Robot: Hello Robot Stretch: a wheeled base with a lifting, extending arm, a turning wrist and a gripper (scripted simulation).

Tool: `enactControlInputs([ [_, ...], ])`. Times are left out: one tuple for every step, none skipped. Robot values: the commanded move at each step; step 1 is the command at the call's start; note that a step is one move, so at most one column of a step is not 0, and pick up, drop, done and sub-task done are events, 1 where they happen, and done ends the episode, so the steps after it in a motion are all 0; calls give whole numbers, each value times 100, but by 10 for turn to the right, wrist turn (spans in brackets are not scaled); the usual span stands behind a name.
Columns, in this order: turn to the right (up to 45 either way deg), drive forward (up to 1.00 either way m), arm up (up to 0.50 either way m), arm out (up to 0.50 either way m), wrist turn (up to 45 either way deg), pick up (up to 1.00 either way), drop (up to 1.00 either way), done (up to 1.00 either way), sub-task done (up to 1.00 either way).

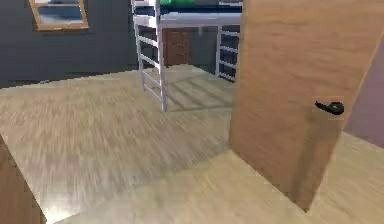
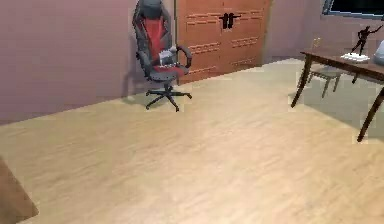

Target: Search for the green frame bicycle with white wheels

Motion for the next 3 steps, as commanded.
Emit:
enactControlInputs([
  [-450, 0, 0, 0, 0, 0, 0, 0, 0],
  [-450, 0, 0, 0, 0, 0, 0, 0, 0],
  [-450, 0, 0, 0, 0, 0, 0, 0, 0],
])
